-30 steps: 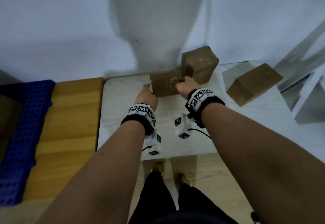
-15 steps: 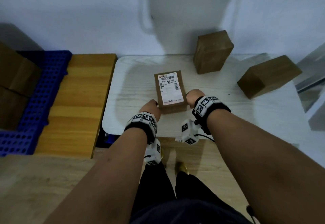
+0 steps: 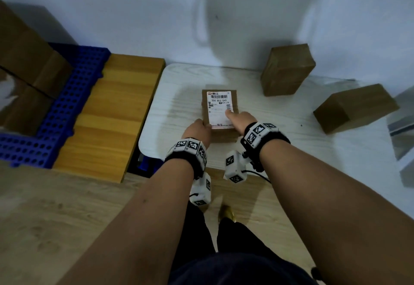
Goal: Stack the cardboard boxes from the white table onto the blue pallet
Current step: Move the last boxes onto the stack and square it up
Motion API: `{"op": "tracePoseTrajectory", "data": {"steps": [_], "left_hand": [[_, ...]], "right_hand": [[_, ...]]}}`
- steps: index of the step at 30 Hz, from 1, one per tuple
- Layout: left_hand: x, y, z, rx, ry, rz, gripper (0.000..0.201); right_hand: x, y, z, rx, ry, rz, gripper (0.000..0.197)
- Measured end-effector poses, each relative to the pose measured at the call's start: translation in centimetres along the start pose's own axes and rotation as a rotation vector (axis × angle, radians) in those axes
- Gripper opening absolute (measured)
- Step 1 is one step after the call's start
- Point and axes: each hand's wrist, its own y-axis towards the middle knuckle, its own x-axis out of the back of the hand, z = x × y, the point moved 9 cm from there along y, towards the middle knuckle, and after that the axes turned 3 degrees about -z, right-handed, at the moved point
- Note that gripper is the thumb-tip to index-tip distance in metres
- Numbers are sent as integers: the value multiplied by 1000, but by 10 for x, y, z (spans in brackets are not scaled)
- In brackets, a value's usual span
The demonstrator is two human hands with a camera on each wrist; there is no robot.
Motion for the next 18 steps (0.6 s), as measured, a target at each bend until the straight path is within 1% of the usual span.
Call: {"op": "tracePoseTrajectory", "data": {"steps": [4,9,11,13,16,18], "left_hand": [[35,-7,20,-1,-60,-87,31],[97,-17,62,24,-128,-200,29],[126,-24,82,38,-178,-234,28],[159,-32,106,39,-209,-281,27],[205,-44,143,28,-226,-322,24],[238,-55,170,19,-207,-358,25]], "right_hand": [[-13,-15,34,52,26,-37,66],[-43,-42,99,176,-19,-53,62],[-61,-60,128,221,-38,-54,58],[-83,-79,159,262,-56,-50,59],[-115,-109,198,325,-46,-65,62],[-141,-132,223,371,-33,-61,61]]}}
